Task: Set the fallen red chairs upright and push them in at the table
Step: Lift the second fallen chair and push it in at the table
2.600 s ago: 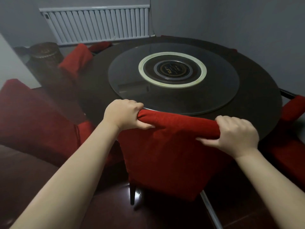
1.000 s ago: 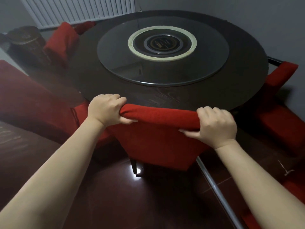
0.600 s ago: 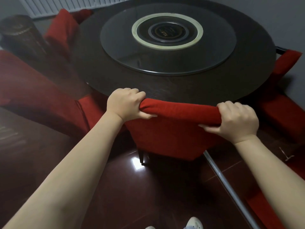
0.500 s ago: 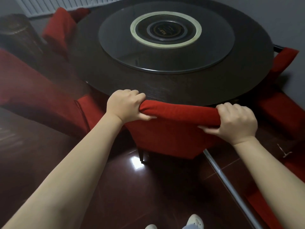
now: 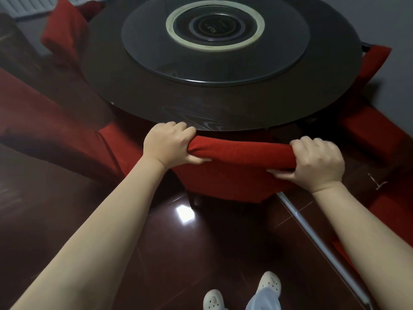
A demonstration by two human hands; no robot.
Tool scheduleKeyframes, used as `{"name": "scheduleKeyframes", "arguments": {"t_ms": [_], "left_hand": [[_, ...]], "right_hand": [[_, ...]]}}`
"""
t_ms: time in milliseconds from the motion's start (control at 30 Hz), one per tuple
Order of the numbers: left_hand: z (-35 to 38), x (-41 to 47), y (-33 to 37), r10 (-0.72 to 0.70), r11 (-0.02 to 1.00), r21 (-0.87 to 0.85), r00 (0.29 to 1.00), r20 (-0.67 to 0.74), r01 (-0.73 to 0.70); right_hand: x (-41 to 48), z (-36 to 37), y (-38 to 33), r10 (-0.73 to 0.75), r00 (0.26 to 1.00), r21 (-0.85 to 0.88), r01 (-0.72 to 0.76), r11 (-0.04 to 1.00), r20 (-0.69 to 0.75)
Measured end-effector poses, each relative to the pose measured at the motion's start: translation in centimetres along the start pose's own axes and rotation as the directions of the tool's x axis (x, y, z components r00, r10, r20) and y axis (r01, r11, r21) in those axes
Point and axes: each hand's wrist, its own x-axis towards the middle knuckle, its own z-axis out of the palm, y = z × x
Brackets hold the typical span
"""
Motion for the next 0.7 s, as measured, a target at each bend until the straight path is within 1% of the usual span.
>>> {"name": "scheduleKeyframes", "arguments": {"t_ms": [133, 467, 600, 700], "left_hand": [[0.3, -1.6, 0.0, 0.021, 1.000, 0.016, 0.999, -0.031, -0.021], [0.4, -3.3, -1.4, 0.058, 0.998, 0.016, 0.998, -0.008, -0.057], [0.4, -2.8, -1.6, 0.032, 0.999, 0.012, 0.999, -0.014, -0.032], [0.2, -1.5, -1.6, -0.005, 1.000, -0.001, 1.000, 0.013, 0.005]], "right_hand": [[-1.5, -0.3, -1.5, 0.016, 1.000, 0.014, -0.016, 1.000, -0.003], [-2.0, -0.8, -4.0, 0.015, 0.999, 0.001, -0.015, 1.000, 0.047], [-1.5, -0.1, -3.2, -0.022, 0.999, -0.027, 0.023, 0.999, 0.024], [0.1, 0.0, -2.0, -0.016, 0.999, -0.044, 0.018, 0.999, 0.042]]}}
